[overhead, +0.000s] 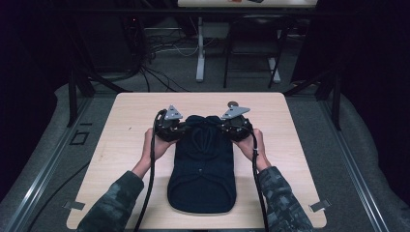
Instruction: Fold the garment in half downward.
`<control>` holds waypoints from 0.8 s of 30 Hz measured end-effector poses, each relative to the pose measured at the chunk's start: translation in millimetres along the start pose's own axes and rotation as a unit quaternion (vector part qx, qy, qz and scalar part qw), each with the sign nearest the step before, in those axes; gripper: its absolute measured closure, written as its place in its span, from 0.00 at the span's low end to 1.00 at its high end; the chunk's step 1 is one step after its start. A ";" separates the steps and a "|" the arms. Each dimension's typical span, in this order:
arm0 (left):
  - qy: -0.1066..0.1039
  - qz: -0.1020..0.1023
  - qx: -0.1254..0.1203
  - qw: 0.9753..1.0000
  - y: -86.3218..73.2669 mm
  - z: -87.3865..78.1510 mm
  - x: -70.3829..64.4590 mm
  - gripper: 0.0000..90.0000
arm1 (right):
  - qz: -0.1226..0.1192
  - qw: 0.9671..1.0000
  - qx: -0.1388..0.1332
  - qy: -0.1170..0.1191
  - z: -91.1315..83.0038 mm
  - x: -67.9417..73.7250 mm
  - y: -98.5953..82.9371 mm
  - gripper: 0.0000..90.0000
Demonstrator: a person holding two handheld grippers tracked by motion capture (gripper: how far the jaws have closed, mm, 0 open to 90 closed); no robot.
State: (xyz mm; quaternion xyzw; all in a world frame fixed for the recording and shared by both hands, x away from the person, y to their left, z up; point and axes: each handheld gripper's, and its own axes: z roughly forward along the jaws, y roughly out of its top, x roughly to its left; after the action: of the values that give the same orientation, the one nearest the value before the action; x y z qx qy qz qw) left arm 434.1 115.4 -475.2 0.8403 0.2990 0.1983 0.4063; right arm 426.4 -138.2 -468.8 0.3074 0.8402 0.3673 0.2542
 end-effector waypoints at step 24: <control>0.013 0.052 -0.048 0.997 -3.1 -28.1 -13.9 0.86 | -0.060 0.998 -0.038 -0.002 -33.5 21.2 3.4 0.84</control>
State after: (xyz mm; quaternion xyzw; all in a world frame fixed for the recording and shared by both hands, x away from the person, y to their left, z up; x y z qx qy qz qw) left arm 406.5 123.5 -462.3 0.8316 0.2500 0.2445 0.4314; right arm 391.2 -136.9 -450.3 0.2476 0.8422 0.3822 0.2886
